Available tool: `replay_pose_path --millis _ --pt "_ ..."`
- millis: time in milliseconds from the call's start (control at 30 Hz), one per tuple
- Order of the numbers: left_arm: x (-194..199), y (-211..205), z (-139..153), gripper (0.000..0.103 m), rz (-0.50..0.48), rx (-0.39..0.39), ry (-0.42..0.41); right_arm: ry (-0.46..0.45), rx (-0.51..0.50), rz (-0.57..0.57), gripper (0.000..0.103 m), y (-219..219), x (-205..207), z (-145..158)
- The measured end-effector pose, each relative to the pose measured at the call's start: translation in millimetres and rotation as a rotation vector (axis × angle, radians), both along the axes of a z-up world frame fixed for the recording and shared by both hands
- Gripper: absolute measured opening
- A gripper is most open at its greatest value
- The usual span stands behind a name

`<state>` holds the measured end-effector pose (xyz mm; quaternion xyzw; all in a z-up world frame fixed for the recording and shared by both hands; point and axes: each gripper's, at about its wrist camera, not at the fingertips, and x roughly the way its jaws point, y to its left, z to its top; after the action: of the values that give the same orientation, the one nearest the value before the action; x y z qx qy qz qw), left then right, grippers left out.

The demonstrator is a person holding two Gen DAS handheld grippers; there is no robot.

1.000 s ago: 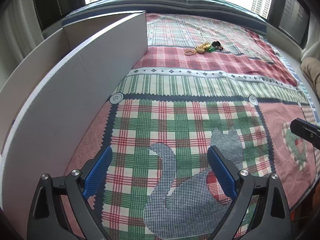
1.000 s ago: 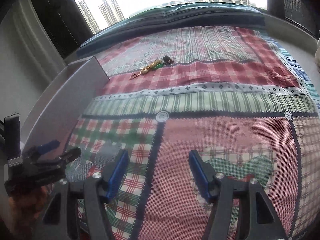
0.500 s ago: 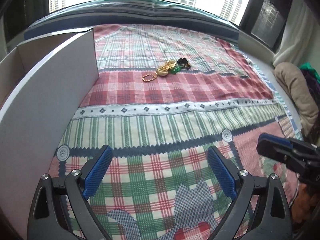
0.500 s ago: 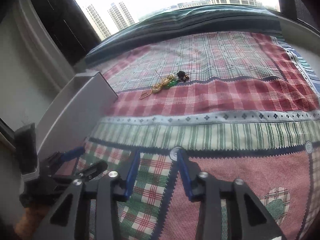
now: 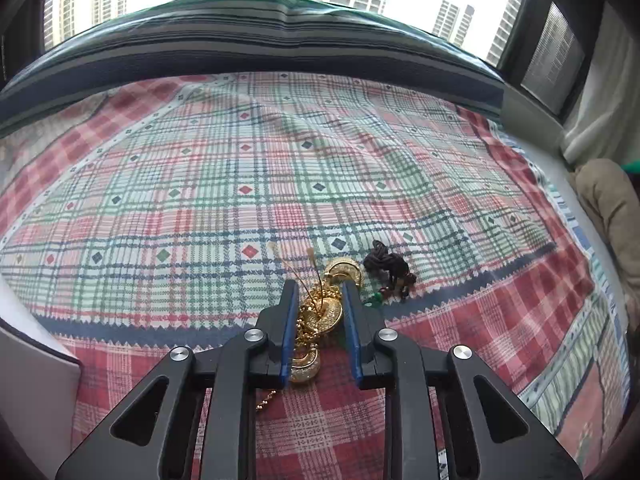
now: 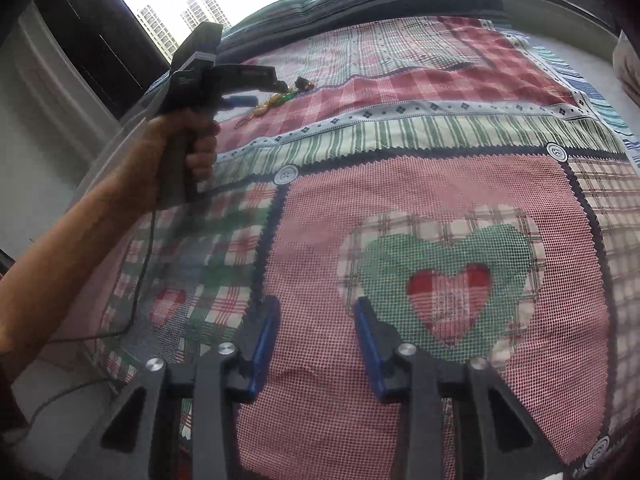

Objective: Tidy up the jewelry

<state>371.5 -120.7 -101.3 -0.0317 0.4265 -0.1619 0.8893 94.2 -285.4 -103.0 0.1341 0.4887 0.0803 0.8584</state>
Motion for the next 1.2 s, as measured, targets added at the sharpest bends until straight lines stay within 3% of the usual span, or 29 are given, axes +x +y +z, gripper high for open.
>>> replay_pose_path --millis 133,467,500,533,600,667,767,967,1033,1200 --pt "-29.9 30.9 7.1 0.007 0.051 -0.055 0.007 0.008 0.01 -0.004 0.039 -5.9 -9.3 -6.2" --pt "-178.4 103.9 14.5 0.008 0.088 -0.041 0.099 -0.022 0.04 0.005 0.039 -3.6 -8.4 -3.8" --pt "-190.3 108.4 16.0 0.018 0.095 -0.034 0.1 -0.022 0.042 0.008 0.039 -2.4 -8.1 -3.4" --pt "-201.0 112.4 16.3 0.046 0.103 -0.023 0.102 -0.022 0.043 0.011 0.039 -1.3 -8.2 -3.1" --pt "-218.4 118.8 15.2 0.083 0.119 -0.001 0.085 -0.021 0.038 0.019 0.039 1.6 -8.6 -2.5" --pt "-228.2 119.7 11.9 0.085 0.116 0.038 0.046 -0.015 0.033 0.024 0.039 3.7 -6.5 -2.3" --pt "-225.2 115.5 -0.9 0.086 0.107 0.089 0.064 -0.007 0.025 0.018 0.039 7.8 -3.1 -1.4" --pt "-198.4 93.7 -8.3 0.088 0.093 0.175 0.032 -0.014 0.01 0.045 0.039 25.0 -1.2 4.7" --pt "-188.0 84.8 -11.0 0.094 0.075 0.205 0.024 -0.009 0.008 0.056 0.039 30.3 1.1 5.5" --pt "-180.6 84.5 -13.8 0.101 0.065 0.193 0.036 -0.044 -0.025 0.127 0.039 33.1 42.2 27.0"
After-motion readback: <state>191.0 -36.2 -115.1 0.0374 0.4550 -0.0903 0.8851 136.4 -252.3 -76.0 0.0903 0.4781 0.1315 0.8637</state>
